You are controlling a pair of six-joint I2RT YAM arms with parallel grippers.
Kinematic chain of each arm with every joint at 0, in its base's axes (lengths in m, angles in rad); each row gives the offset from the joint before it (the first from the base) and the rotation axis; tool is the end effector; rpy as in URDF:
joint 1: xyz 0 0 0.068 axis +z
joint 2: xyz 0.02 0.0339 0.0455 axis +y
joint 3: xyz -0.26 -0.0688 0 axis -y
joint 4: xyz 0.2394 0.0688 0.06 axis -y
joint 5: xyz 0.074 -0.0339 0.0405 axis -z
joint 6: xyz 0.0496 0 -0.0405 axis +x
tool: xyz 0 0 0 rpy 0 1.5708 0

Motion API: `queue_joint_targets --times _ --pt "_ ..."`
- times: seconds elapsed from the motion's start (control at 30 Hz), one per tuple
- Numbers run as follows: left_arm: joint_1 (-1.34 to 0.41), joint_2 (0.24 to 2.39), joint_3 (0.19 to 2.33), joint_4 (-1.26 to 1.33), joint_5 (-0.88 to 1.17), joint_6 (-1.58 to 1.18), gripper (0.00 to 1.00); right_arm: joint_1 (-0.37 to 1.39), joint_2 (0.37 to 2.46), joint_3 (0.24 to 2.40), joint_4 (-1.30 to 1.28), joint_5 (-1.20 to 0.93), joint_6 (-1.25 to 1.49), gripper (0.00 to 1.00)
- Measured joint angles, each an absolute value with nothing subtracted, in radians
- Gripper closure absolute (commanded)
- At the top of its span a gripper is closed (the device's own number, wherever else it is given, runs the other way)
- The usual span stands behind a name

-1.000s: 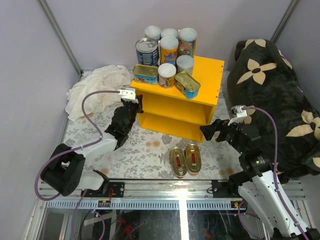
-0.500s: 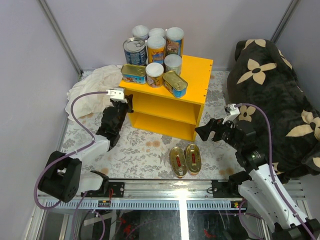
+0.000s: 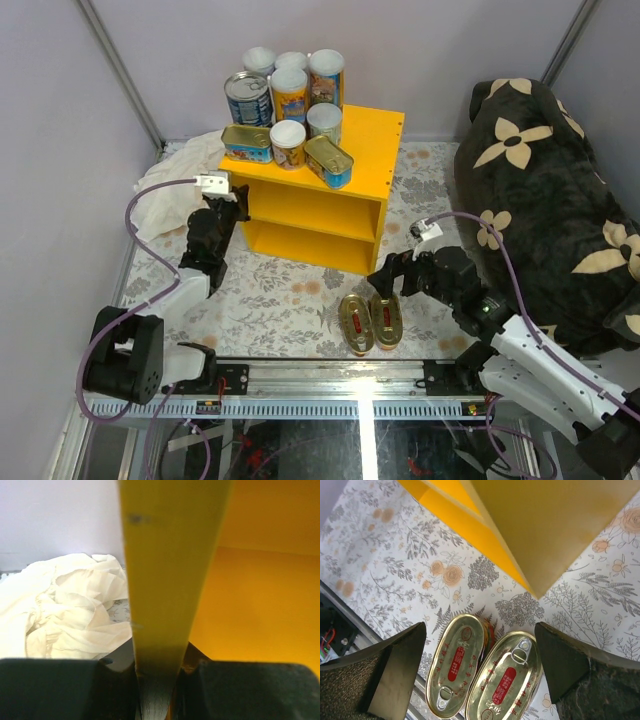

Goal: Place and organize the canned foods onto the counter
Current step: Move the counter to the center of the board.

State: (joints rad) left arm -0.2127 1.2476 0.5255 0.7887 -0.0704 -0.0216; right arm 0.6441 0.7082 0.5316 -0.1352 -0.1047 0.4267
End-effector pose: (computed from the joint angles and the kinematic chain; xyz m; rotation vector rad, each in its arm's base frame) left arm 0.2744 -0.0557 0.2550 0.0872 1.5033 -0.1354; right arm 0.1457 0.1159 0.2618 -0.2878 1.9461 0.8191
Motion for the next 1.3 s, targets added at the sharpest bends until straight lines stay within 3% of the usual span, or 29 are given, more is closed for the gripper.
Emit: queue_joint_targets --times 0.43,1.03,1.17,1.3 --pt "-0.094 1.253 0.519 0.809 -0.002 -0.006 1.00 0.869 0.757 0.395 -0.130 0.146 0.538 0.03" --pt "0.027 1.307 0.527 0.883 0.158 -0.011 1.00 1.023 0.837 0.357 -0.107 0.281 0.670 0.01" --pt "0.036 1.308 0.533 0.874 0.173 -0.015 0.91 1.068 0.846 0.357 -0.104 0.318 0.684 0.01" --pt "0.039 1.304 0.539 0.857 0.177 -0.030 0.66 1.113 0.847 0.357 -0.109 0.345 0.690 0.00"
